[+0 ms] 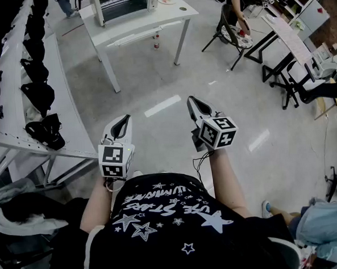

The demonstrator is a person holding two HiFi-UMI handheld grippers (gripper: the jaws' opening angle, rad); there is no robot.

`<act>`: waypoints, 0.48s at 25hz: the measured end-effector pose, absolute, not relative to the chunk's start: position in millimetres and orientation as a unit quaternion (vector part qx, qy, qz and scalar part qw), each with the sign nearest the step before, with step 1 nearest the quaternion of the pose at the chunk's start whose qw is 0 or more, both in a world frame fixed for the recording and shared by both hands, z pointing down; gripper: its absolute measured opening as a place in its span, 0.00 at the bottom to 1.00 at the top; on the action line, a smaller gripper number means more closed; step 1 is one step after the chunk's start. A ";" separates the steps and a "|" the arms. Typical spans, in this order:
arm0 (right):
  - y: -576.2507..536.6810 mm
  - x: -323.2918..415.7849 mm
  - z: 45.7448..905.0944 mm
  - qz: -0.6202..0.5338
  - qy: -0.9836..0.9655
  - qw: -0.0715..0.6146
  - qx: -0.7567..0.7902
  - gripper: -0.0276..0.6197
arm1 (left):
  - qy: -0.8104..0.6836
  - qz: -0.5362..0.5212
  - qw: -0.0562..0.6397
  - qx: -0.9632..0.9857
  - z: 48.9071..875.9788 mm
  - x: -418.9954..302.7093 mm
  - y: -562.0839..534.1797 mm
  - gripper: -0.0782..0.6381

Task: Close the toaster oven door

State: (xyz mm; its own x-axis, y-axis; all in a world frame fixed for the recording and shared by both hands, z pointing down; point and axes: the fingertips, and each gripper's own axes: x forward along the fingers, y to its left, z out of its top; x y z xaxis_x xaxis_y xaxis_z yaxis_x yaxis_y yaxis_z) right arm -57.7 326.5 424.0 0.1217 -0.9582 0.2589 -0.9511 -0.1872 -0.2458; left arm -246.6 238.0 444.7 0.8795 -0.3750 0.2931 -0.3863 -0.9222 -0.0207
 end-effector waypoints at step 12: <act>334.6 -35.8 426.8 -0.172 0.640 0.008 -0.749 0.05 | -0.204 0.144 0.031 0.968 446.9 -219.2 239.8 0.14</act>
State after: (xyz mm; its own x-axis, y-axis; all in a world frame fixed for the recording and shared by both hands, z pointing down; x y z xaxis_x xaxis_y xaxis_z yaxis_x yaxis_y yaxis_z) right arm -35.8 334.6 426.8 0.1223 -0.9611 0.2474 -0.9553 -0.1816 -0.2332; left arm -219.2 239.8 446.9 0.8755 -0.3853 0.2917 -0.4034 -0.9150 0.0020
